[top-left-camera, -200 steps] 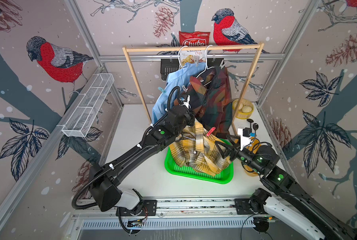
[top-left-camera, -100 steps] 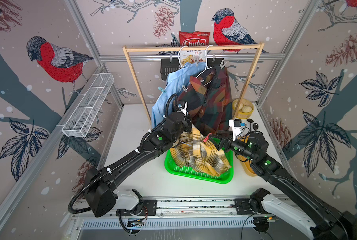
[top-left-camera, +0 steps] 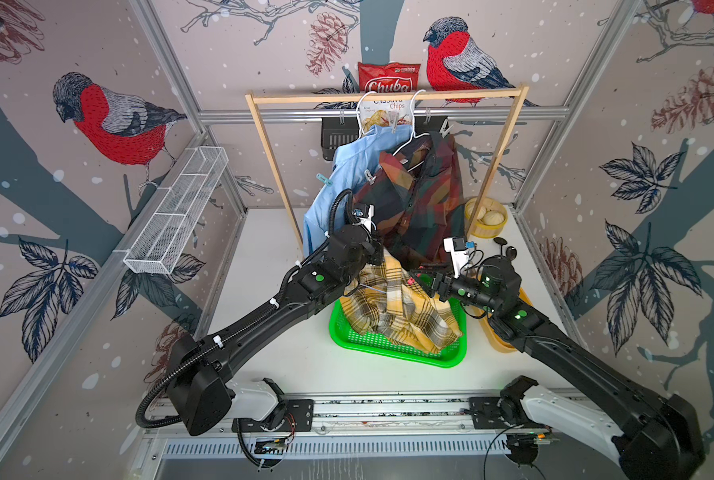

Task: Remove the clothespins securing long-sleeve shirts to the hanger
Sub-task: Remove the clamp from the hanger.

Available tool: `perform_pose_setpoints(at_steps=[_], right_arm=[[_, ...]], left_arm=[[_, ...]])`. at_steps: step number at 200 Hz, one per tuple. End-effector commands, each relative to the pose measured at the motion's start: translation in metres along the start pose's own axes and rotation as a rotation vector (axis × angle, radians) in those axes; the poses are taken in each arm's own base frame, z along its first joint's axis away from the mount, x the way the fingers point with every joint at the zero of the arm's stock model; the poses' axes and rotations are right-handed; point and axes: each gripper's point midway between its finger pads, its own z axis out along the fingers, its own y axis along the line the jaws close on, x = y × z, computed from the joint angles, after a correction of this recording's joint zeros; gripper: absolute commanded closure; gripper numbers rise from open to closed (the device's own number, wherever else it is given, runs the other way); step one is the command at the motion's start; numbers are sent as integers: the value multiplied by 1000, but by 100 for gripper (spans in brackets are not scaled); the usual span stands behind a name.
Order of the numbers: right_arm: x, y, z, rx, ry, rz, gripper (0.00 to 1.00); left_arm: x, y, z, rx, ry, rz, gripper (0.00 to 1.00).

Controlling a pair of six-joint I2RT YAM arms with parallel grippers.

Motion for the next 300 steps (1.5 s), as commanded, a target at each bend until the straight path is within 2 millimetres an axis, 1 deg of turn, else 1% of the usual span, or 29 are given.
perform_pose_setpoints(at_steps=[1,70,103,162,192,226,242,248,259,271,281,293,300], right_arm=[[-11,12,0,-53,-31,-11,40],[-9,9,3,-42,-33,0,60],[-9,3,5,-9,-33,1,66],[-10,0,6,26,-30,-5,76],[-15,-3,0,67,-47,-16,82],[-30,-10,-14,139,-106,-24,86],[-42,-18,-25,203,-152,-21,87],[-47,-24,-31,246,-178,-15,88],[-59,-41,-49,358,-245,5,88],[-68,-68,-75,502,-321,44,87],[-72,-95,-102,638,-396,95,87],[-71,-128,-136,797,-468,161,87],[-65,-147,-154,879,-495,203,87]], left_arm=[[-14,-4,0,19,-54,-29,100],[-11,-6,1,44,-43,-28,100],[-10,-6,1,43,-43,-30,100],[-7,-4,2,37,-39,-29,100],[-7,0,2,24,-40,-30,100],[-5,1,3,18,-35,-27,100],[-3,2,3,17,-32,-27,100],[-2,2,4,16,-30,-27,100],[-2,1,3,19,-30,-29,100],[-2,1,3,22,-29,-31,100],[-2,1,2,24,-29,-31,100],[-1,0,2,30,-26,-32,100],[-1,-1,2,35,-26,-34,100]])
